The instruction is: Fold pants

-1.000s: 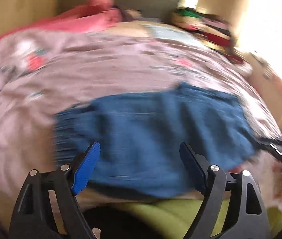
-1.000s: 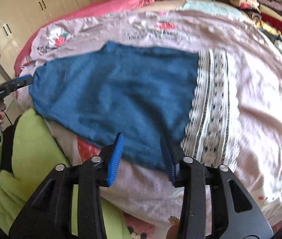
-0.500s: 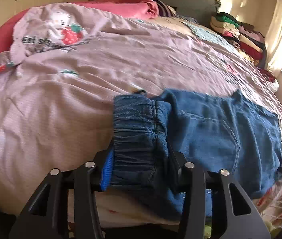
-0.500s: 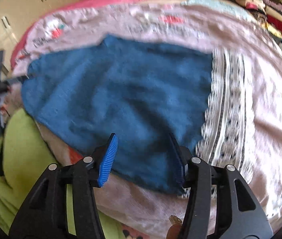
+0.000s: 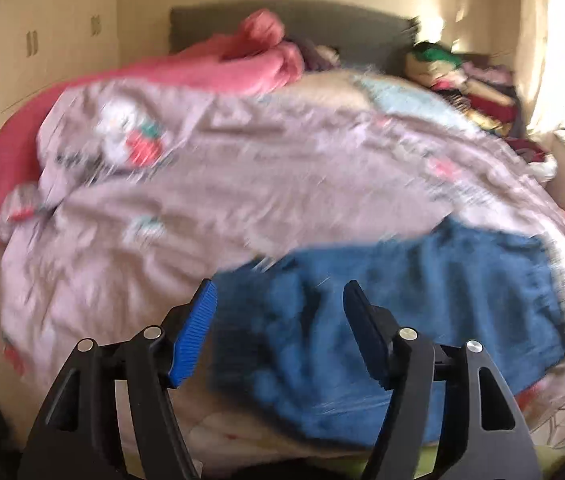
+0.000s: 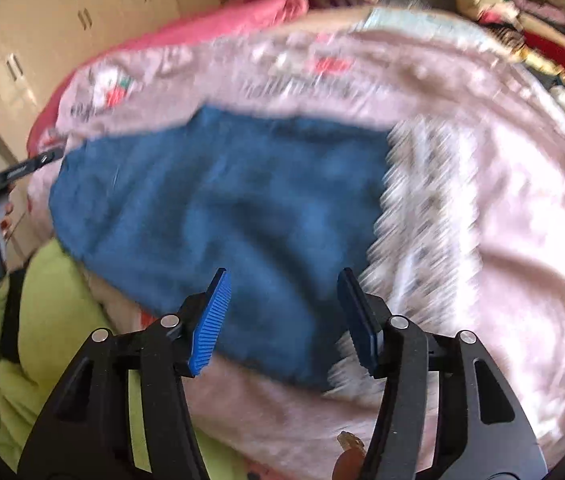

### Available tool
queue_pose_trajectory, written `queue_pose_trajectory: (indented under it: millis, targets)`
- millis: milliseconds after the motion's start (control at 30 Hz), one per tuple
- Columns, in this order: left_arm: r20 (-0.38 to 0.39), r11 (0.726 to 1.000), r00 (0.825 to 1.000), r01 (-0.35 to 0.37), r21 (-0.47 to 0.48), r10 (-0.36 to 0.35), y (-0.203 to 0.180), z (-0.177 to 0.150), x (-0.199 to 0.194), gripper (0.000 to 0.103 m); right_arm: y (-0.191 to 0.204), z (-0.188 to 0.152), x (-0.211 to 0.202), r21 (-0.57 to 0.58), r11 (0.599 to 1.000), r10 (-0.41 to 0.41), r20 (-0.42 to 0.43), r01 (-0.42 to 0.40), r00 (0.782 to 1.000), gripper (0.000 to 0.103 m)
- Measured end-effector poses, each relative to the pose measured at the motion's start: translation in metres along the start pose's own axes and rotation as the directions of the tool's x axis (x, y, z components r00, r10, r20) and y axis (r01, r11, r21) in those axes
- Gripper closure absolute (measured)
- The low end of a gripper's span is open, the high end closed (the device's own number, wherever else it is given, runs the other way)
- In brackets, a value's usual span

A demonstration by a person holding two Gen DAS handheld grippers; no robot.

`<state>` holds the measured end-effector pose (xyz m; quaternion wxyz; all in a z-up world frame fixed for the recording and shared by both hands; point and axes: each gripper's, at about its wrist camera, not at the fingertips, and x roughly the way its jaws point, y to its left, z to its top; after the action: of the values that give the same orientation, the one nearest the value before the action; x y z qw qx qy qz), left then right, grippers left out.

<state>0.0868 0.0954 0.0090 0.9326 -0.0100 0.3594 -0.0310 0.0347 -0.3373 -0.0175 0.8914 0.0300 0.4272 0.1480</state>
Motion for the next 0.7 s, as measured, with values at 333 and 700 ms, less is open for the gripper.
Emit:
queue_pose_trajectory:
  millis: [333, 700]
  targets:
    - [-0.070, 0.959, 0.965, 0.260, 0.117, -0.253, -0.093, 0.048, 0.043, 0.038, -0.090, 0.063, 0.026, 0.166, 0.984, -0.065, 0.027, 0.060, 0.998, 0.053]
    - [-0.256, 0.937, 0.927, 0.317, 0.146, -0.273, -0.145, 0.052, 0.140, 0.038, -0.127, 0.072, 0.076, 0.204, 0.979, 0.016, -0.037, -0.008, 0.999, 0.053]
